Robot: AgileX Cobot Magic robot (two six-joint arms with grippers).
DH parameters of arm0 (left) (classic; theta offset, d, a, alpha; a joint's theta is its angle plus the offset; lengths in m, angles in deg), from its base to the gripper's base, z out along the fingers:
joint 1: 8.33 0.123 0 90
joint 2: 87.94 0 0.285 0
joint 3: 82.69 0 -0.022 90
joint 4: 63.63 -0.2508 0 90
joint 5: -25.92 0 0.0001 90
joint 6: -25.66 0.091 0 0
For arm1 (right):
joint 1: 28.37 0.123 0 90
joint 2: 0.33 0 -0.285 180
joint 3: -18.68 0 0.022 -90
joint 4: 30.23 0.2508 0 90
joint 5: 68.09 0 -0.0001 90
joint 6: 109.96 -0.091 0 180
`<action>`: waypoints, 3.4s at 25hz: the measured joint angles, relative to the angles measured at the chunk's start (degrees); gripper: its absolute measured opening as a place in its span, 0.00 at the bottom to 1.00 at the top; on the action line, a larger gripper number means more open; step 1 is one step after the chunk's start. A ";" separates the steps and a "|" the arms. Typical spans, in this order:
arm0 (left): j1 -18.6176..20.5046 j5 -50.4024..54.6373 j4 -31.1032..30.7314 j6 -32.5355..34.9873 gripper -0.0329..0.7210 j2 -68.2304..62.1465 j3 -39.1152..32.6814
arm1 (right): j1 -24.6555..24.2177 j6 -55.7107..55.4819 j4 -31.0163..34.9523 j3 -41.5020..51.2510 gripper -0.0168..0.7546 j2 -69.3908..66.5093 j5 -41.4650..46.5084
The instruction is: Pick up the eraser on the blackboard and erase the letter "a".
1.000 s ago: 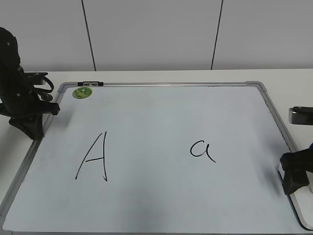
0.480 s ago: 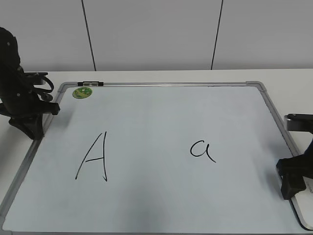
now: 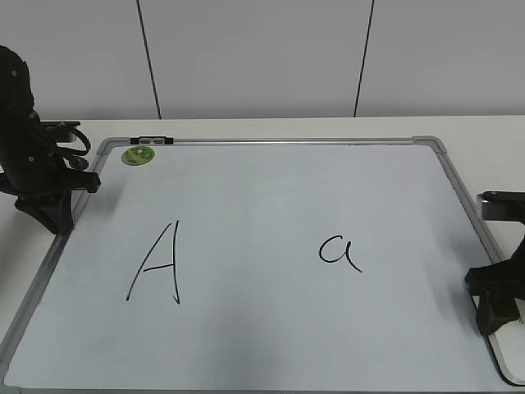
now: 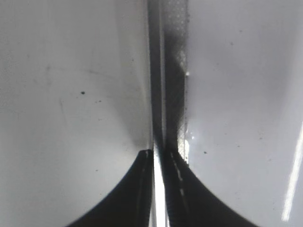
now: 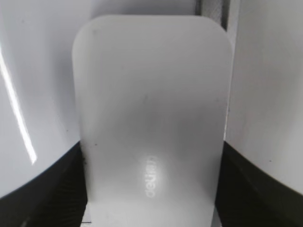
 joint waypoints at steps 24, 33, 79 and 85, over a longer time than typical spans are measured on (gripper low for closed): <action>0.22 0.12 0.74 0.00 0.13 0.00 0.00 | 11.33 1.00 4.54 -40.30 0.71 -19.97 24.77; 0.22 0.12 0.84 0.00 0.13 0.00 0.00 | 11.86 1.04 6.21 -49.72 0.71 -30.26 25.88; 0.35 0.14 1.29 0.93 0.13 0.00 0.00 | 19.43 2.65 4.15 -60.01 0.71 -28.96 25.92; 0.35 0.14 1.29 1.05 0.13 0.00 0.00 | 8.90 1.61 2.61 -60.01 0.71 -28.57 25.92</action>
